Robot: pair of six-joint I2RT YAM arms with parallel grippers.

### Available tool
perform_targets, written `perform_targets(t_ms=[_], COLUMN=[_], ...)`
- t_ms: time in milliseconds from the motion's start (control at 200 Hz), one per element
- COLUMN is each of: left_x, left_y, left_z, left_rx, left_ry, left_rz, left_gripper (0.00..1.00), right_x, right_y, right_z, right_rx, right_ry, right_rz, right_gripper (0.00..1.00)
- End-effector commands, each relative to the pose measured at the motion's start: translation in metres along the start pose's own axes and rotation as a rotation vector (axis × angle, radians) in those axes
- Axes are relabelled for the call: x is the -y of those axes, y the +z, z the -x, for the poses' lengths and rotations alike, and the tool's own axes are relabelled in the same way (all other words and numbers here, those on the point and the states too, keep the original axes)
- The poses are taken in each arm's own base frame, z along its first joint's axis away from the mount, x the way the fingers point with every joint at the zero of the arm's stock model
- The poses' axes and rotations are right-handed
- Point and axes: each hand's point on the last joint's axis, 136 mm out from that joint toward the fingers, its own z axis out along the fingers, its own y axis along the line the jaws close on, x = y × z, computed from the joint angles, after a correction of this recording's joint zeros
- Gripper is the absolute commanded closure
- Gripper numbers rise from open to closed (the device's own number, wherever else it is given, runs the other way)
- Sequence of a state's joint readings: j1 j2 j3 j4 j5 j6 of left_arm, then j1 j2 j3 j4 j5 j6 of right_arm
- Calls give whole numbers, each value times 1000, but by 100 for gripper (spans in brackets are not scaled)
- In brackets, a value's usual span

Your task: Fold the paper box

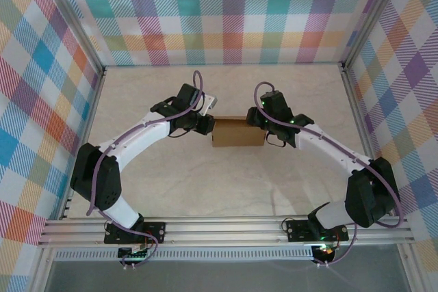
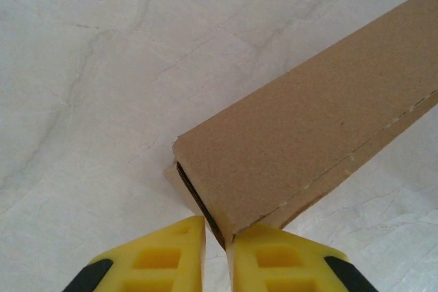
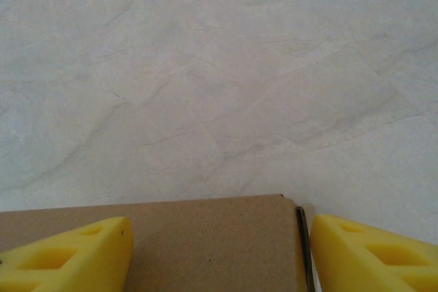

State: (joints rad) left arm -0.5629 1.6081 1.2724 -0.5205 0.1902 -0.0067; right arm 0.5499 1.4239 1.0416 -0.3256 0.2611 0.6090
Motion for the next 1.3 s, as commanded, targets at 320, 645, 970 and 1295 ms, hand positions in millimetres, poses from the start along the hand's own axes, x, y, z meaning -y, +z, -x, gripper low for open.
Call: perform_targets(t_ms=[320, 645, 970, 1295], left_x=[17, 34, 23, 10], left_y=[-8, -38, -40, -2], left_z=[-43, -22, 12, -17], left_rx=[-210, -100, 53, -39], left_ry=[-30, -103, -444, -529], left_rz=[-114, -294, -344, -276], left_gripper=[41, 11, 7, 39], right_x=[12, 15, 15, 16], right_y=[21, 28, 32, 29], right_z=[-26, -32, -36, -36], right_rx=[-70, -82, -88, -86], right_ry=[26, 29, 33, 30], right_rz=[-44, -56, -48, -47], right_gripper=[33, 35, 35, 36])
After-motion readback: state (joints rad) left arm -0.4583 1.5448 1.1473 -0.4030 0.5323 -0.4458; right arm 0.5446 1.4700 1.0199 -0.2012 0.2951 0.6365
